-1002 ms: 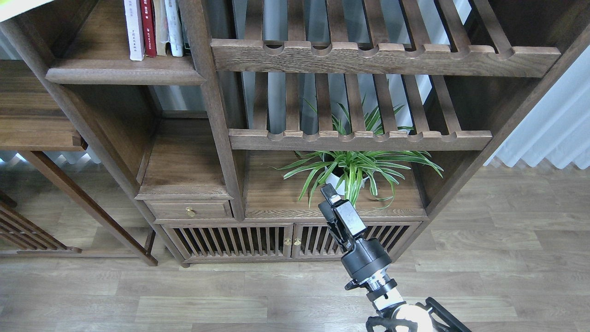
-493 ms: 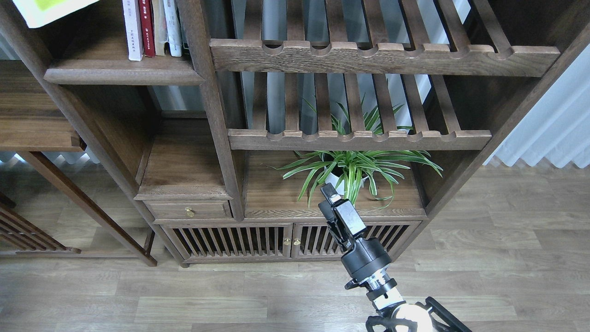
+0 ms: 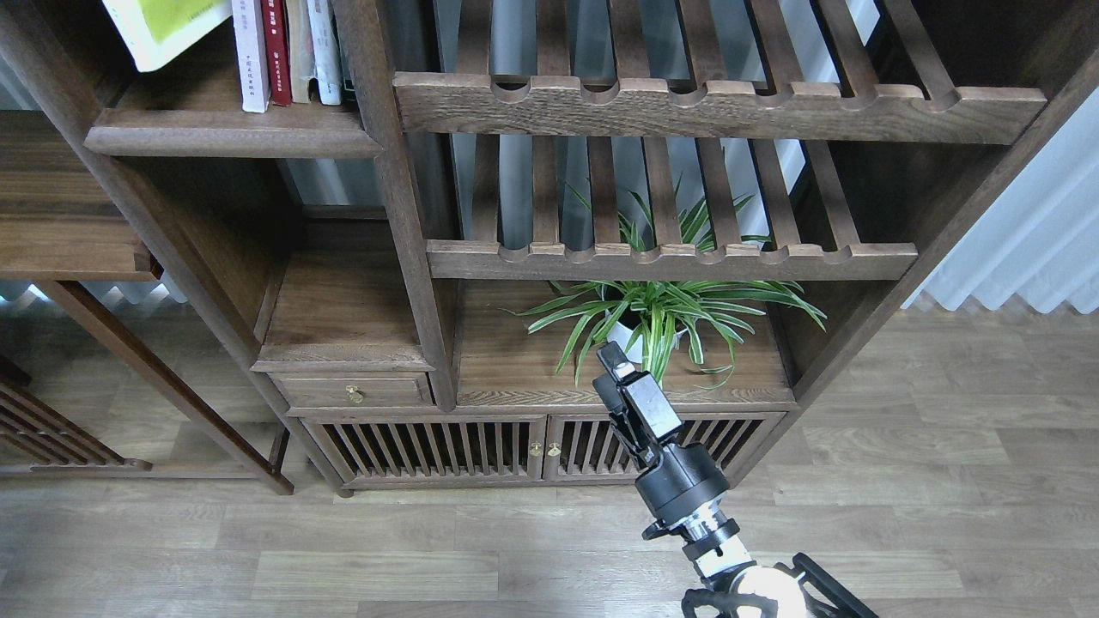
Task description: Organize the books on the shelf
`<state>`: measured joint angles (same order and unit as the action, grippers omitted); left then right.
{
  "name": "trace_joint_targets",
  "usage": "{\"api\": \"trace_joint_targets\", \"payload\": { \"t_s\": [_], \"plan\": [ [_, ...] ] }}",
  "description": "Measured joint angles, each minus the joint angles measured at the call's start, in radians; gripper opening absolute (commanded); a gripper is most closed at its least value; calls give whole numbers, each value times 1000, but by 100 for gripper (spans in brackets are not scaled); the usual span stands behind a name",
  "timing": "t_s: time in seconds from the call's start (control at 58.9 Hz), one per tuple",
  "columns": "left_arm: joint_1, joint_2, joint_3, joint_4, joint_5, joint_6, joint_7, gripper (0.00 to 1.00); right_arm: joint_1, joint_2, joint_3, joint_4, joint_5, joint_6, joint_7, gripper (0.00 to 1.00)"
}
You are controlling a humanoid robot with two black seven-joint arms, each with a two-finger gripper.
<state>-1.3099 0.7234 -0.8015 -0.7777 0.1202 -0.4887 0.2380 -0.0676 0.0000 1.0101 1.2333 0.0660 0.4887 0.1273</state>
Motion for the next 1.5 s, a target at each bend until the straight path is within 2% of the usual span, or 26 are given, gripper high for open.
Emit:
{"api": "trace_joint_targets", "payload": {
  "t_s": [0.306,0.646,1.138,1.495],
  "plan": [
    [-63,-121,-23,105,133,0,-3,0,0,0,6,0,0,0,0,98],
    [-76,-213,-65,102,326,0,-38,0,-1,0,9,3,3,0,2,98],
    [-69,-251,-75,85,480,0,-47,0,-5,0,11,3,8,0,5,98],
    [-6,-240,-135,65,526,0,-48,0,-6,0,11,5,8,0,7,98]
  ]
}}
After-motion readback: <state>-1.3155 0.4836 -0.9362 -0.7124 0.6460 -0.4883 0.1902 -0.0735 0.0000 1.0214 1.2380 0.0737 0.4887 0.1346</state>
